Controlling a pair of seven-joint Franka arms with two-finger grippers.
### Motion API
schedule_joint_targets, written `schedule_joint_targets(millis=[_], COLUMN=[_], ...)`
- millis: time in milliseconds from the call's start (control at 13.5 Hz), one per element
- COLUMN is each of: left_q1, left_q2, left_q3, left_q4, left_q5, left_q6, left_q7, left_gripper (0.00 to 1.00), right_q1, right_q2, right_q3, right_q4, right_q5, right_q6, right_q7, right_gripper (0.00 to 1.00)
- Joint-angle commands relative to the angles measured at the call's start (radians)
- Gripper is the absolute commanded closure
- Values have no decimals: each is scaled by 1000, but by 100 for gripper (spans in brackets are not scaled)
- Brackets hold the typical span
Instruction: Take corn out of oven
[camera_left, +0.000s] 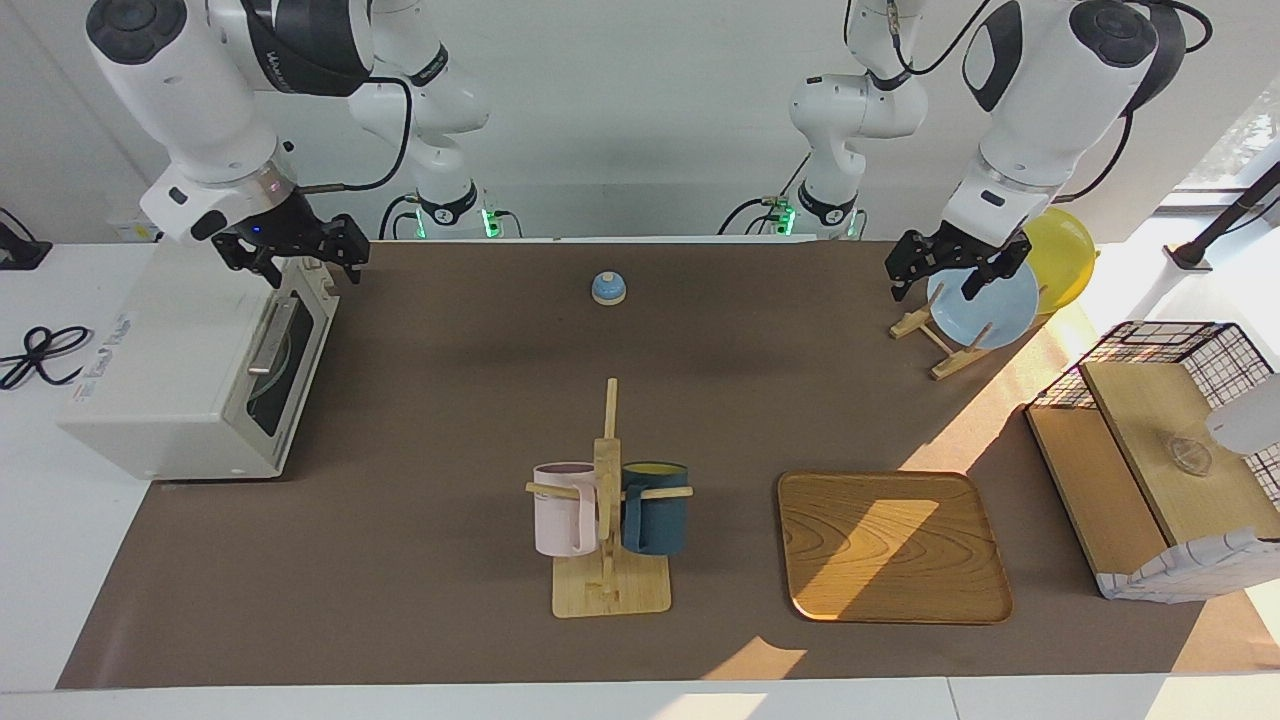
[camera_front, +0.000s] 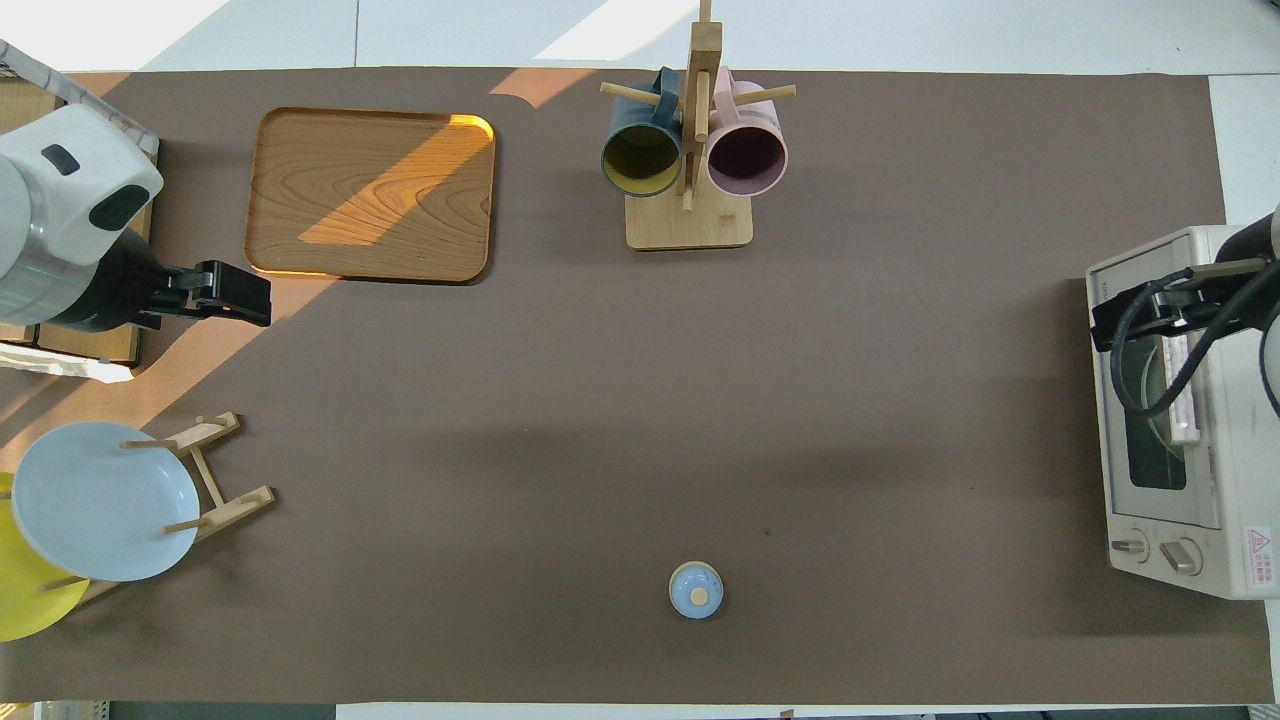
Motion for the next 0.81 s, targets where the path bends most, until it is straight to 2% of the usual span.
schedule_joint_targets(millis=[0, 296, 519, 593, 667, 741], left_q1=[11, 10, 11, 10, 11, 10], left_q2=[-25, -25, -25, -25, -25, -25], left_q3=[-5, -5, -5, -5, -5, -5], left_q4=[-28, -28, -28, -28, -28, -29], left_q5=[-12, -12, -12, -12, -12, -12], left_q6=[16, 15, 15, 15, 18, 15], left_q7=[4, 4, 4, 4, 4, 4], left_gripper=[0, 0, 0, 0, 0, 0], right_q1=[-18, -18, -41, -44, -47, -48], right_q2=[-5, -11, -54, -63, -74, -77], right_q3=[11, 9, 8, 8, 8, 6], right_q4=[-3, -16, -111, -139, -162, -179], right_q5=[27, 27, 27, 27, 27, 25], right_q6=[8, 8, 60, 80, 112, 136], right_q7=[3, 4, -7, -7, -10, -5], right_gripper=[0, 0, 0, 3, 81, 100])
